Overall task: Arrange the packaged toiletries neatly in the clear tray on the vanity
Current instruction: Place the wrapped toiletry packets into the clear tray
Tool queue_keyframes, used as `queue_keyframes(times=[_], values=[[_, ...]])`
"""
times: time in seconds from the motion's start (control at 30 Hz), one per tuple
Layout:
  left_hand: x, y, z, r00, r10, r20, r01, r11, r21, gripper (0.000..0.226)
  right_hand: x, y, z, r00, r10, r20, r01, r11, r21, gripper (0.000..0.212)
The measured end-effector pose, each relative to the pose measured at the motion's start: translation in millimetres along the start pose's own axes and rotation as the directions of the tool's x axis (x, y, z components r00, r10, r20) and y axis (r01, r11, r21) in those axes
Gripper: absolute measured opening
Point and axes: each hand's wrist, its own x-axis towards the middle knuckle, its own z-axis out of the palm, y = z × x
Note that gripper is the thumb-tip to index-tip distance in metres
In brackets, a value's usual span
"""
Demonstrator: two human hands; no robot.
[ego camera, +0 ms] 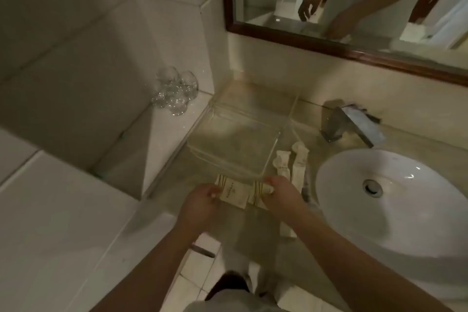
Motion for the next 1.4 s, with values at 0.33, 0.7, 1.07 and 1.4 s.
queue_keyframes(times=[0.33,0.7,1.07,1.4], values=[[57.8,15.9,26.8,0.965,0.186,0.183,-0.254,0.826,0.502,0.048,10.3,-5.5,12.7,0.998,-0.013,0.054,0.030,0.946,-0.323,0.029],[72.5,-0.8,-36.1,0.967,-0.149,0.205,0.192,0.959,-0.208,0.013,28.0,-57.7,-34.6,0.990,0.102,0.097,-0.117,0.980,0.161,0.008],[130.6,19.9,-47.3,0.798,-0.541,0.265,0.518,0.391,-0.761,0.011,62.0,-65.0,-18.4,0.847,0.528,0.070,-0.415,0.573,0.707,0.013],[136.1,10.7,-50.4,0.865,-0.477,0.156,0.483,0.705,-0.520,0.022,53.6,-57.1,10.8,0.924,0.315,-0.216,-0.316,0.948,0.031,0.028]])
